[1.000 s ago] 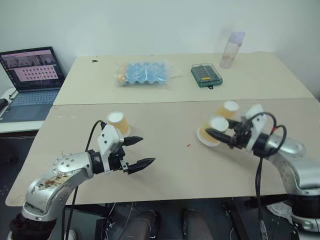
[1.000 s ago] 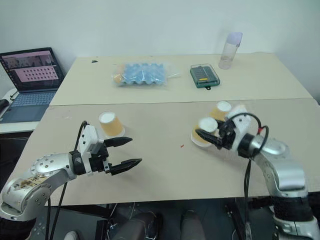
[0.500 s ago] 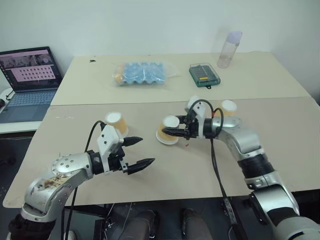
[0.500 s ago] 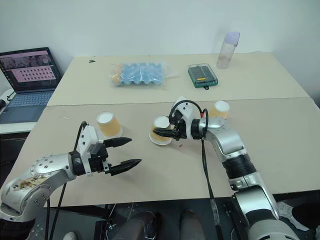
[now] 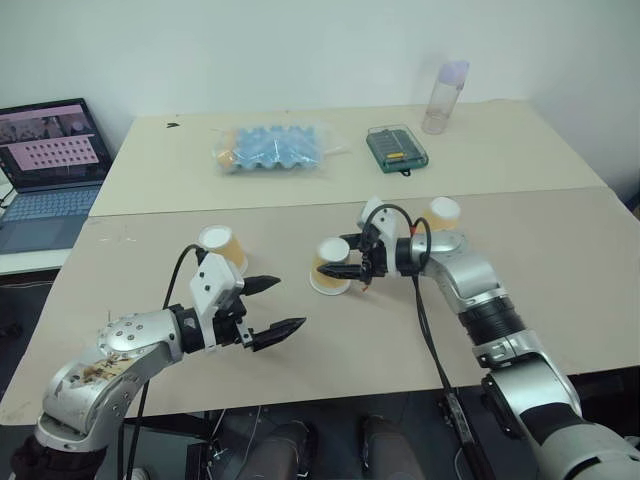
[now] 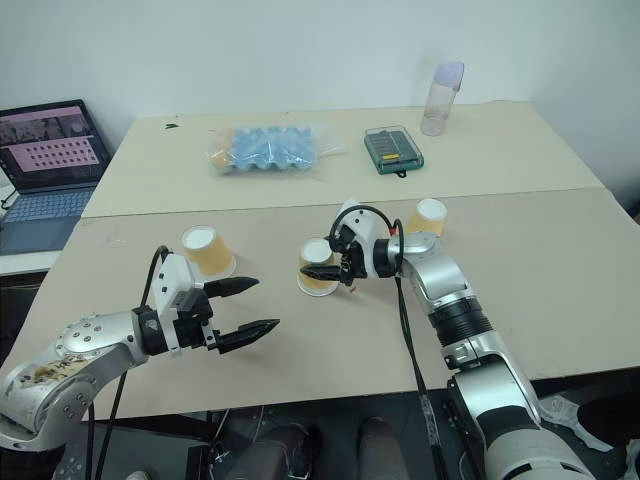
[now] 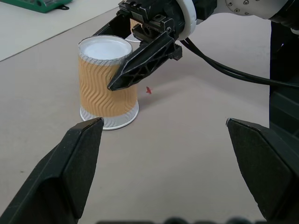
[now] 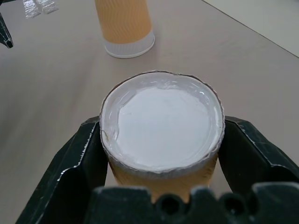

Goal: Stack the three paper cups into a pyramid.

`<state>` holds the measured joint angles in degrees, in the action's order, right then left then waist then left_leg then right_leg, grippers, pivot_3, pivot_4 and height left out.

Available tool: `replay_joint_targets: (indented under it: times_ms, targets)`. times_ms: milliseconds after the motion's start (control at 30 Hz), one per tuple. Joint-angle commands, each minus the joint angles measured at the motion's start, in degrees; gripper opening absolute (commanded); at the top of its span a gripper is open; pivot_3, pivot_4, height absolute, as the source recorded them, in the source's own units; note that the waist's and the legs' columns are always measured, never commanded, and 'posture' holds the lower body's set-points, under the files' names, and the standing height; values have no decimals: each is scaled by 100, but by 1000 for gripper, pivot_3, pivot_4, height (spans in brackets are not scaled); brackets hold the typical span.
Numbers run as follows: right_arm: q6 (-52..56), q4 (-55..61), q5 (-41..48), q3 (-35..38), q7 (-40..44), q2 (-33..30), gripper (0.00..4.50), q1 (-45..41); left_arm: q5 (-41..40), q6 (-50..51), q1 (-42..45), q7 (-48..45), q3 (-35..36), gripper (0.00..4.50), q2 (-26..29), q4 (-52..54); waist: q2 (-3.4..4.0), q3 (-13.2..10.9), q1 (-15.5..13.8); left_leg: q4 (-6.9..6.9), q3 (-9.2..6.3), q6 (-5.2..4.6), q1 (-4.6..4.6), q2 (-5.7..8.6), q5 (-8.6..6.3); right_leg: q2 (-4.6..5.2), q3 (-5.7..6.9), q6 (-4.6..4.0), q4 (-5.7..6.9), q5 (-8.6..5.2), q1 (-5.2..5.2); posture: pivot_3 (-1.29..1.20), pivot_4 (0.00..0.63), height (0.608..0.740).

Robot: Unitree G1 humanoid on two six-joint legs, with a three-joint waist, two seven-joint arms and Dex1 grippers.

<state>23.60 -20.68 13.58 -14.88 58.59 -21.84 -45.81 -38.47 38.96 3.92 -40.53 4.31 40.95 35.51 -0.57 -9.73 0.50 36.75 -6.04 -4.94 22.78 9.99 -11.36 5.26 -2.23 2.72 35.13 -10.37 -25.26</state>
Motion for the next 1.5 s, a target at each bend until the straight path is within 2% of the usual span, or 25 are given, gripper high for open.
replay_joint_targets:
  times_ms: [33, 267, 467, 633, 800, 900, 1033, 1233, 1500]
  targets:
    - [-93, 300, -19, 159, 31, -39, 4458, -149, -39, -67, 44, 0, 124, 4500, 30, 177, 0, 0, 15, 0, 0, 0, 0, 0, 0, 0, 0, 0, 0, 0, 0, 0, 150, 740]
    - [190, 1073, 111, 498, -25, -499, 4458, -26, 21, -114, 208, -81, 47, 4500, 25, 38, 0, 0, -7, 0, 0, 1, 1, 0, 0, 1, 1, 0, -1, 0, -2, 0, 150, 740]
    - [961, 2319, 570, 1556, -604, -1033, 4458, 282, 103, -202, 234, -196, -6, 4500, 24, -63, 0, 0, -48, 0, 0, -1, 4, -2, -2, 2, 1, 0, -3, 0, -2, 0, 150, 740]
    - [1772, 3308, 1037, 3087, -1768, -1149, 4458, 1032, 212, -319, 250, -313, -99, 4500, 33, -144, 0, 0, -114, 0, 1, -4, 5, -4, -4, 3, -1, 0, -5, 0, 0, 0, 150, 740]
    - [2004, 4186, 609, 3773, -3437, -682, 4458, 2002, 284, -365, 393, -435, -147, 4500, -5, -324, 0, 0, -144, -1, 4, -5, 7, -6, -5, 4, -3, 0, -5, 0, 0, 0, 150, 740]
    - [1935, 4446, -99, 3574, -4466, -386, 4458, 2392, 358, -415, 479, -528, -247, 4500, -12, -439, 1, 1, -109, -1, 17, -1, 5, -9, -3, 4, -15, 0, 0, 0, -4, 0, 150, 740]
    - [1709, 4484, -569, 3075, -5221, 279, 4458, 2951, 333, -421, 638, -665, -333, 4500, -27, -545, 1, 2, -98, -1, 20, 7, 0, -13, 2, 1, -15, -1, 7, 0, -5, 0, 150, 740]
    - [1125, 3763, -539, 2915, -5465, 956, 4458, 3045, 389, -431, 761, -788, -363, 4500, -11, -657, 5, 2, -68, -2, 24, 10, -5, -14, 4, -10, -15, -4, 5, 2, -2, 0, 150, 740]
    - [395, 2818, -554, 2885, -5485, 1055, 4458, 2685, 433, -402, 754, -790, -317, 4500, -9, -615, 5, 2, -51, -2, 23, 12, -6, -15, 6, -12, -13, -6, 4, 4, -3, 0, 150, 740]
